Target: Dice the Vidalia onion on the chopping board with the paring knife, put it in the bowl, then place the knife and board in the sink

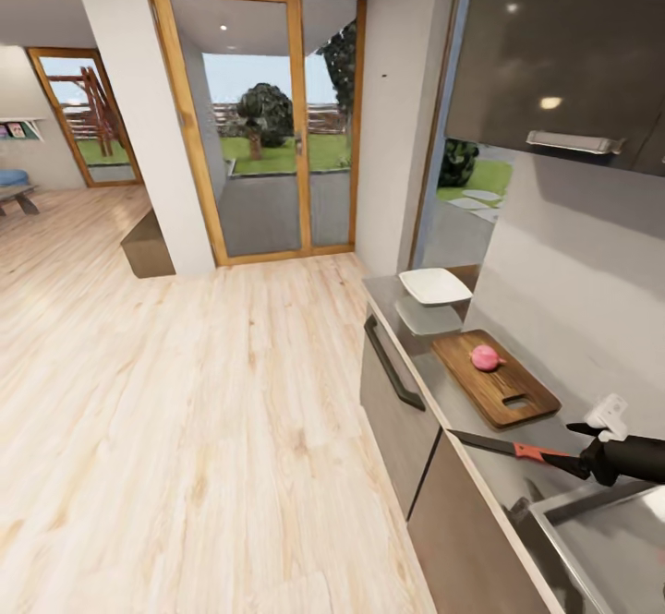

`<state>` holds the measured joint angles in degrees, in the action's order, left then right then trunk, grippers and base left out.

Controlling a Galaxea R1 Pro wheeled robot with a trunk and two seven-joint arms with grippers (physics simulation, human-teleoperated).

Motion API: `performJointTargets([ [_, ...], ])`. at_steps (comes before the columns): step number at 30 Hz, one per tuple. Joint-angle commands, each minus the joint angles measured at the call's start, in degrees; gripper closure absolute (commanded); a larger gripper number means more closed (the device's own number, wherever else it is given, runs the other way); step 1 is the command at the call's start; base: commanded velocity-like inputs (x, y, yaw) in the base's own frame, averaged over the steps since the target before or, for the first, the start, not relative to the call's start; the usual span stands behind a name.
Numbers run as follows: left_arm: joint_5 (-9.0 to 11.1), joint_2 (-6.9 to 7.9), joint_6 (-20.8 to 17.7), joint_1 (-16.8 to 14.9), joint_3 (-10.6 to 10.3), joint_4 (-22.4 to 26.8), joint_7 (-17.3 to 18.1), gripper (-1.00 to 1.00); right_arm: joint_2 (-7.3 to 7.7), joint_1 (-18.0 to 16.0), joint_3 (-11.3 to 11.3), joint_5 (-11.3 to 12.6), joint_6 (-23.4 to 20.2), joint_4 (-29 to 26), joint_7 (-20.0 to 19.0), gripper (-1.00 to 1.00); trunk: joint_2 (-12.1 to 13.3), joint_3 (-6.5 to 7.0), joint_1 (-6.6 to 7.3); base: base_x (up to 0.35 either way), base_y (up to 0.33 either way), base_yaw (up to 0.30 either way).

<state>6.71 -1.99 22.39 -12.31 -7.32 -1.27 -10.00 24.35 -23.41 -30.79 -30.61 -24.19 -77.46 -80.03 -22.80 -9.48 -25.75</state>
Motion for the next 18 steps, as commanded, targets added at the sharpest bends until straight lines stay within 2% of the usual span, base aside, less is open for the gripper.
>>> performJointTargets([
  [1,0.6,-0.03,0.3,-0.1,-0.5,-0.1,-0.1,-1.0,0.0,-0.1,-0.1,-0.2,-0.6,-0.1,-0.4,-1.0,-0.1,-0.12,-0.03,0.0,-0.002,0.197],
  [12,0.6,-0.03,0.3,-0.1,-0.5,-0.1,-0.1,-1.0,0.0,-0.1,-0.1,-0.2,-0.6,-0.1,-0.4,-1.0,-0.1,-0.12,-0.03,0.0,0.0,0.2],
  [18,0.6,-0.03,0.3,-0.1,-0.5,-0.1,-0.1,-1.0,0.0,-0.1,-0.1,-0.2,-0.6,-0.1,-0.4,-1.0,-0.1,-0.12,-0.03,0.0,0.0,0.064],
])
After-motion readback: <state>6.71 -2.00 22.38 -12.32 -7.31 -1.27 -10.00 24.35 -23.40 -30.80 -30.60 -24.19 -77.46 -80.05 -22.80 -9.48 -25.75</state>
